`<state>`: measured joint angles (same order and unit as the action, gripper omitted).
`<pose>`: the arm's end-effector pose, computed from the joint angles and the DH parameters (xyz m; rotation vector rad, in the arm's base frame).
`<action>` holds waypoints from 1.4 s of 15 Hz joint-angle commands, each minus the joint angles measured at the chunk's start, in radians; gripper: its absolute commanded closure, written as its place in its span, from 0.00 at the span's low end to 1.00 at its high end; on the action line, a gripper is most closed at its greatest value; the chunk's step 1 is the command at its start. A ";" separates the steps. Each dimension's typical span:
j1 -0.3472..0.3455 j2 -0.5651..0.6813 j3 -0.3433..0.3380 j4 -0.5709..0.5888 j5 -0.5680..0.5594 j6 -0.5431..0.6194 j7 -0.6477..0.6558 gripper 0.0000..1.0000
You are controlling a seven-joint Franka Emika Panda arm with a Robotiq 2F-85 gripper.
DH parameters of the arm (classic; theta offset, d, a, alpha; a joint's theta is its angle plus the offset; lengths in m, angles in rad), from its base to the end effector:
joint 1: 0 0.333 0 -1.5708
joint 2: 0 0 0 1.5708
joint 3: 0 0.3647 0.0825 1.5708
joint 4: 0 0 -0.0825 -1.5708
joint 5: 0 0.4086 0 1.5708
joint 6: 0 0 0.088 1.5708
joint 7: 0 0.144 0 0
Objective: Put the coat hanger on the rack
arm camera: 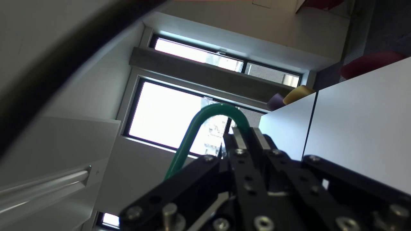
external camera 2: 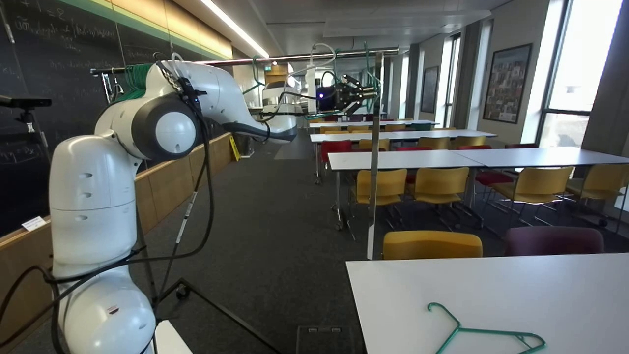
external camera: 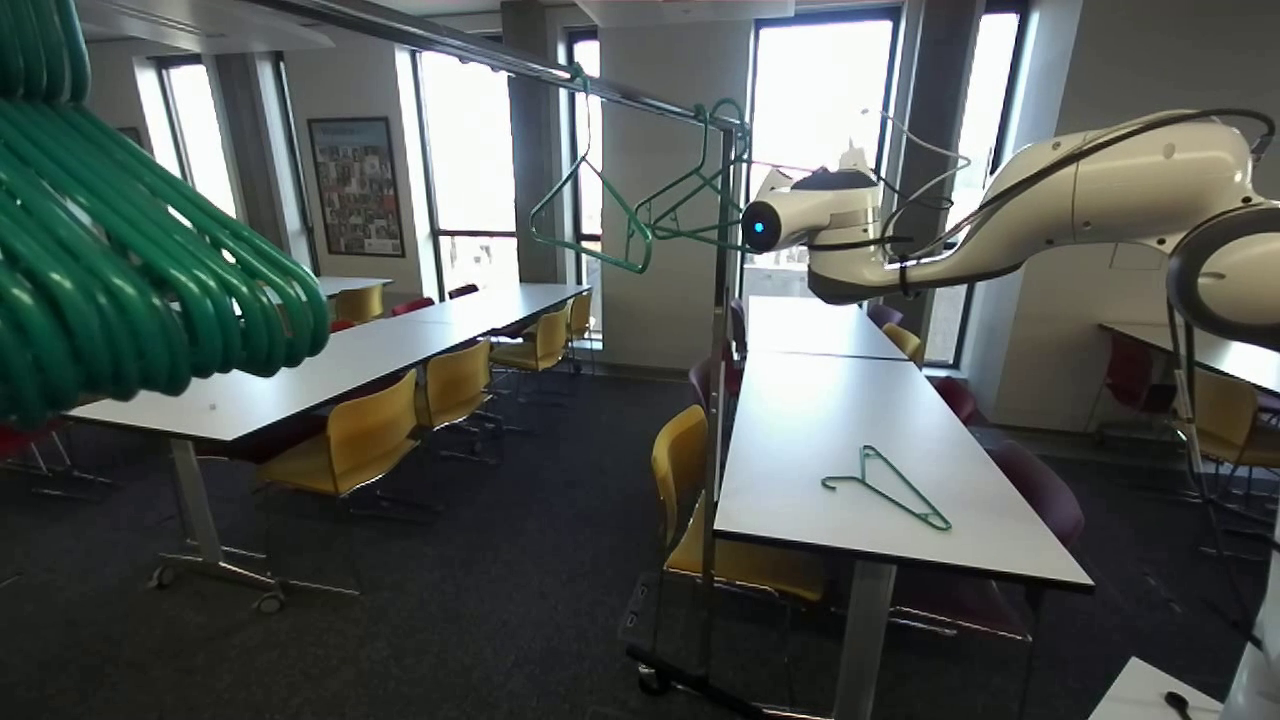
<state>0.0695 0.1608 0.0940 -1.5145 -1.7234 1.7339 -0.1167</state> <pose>0.6788 -0.0228 0.7256 1.3919 0.4182 0.0812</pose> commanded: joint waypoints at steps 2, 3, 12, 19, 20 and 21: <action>0.008 0.035 -0.017 0.048 -0.022 0.020 -0.066 0.98; 0.008 0.036 -0.016 0.047 -0.018 0.022 -0.062 0.98; 0.025 -0.023 0.026 0.029 0.224 0.037 0.090 0.27; 0.019 -0.131 0.034 -0.064 0.653 0.156 0.132 0.00; 0.015 -0.143 0.030 -0.096 0.719 0.180 0.137 0.00; 0.011 -0.155 0.024 -0.134 0.786 0.201 0.145 0.00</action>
<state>0.0930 0.0765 0.1336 -1.5224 -1.0807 1.8560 -0.0064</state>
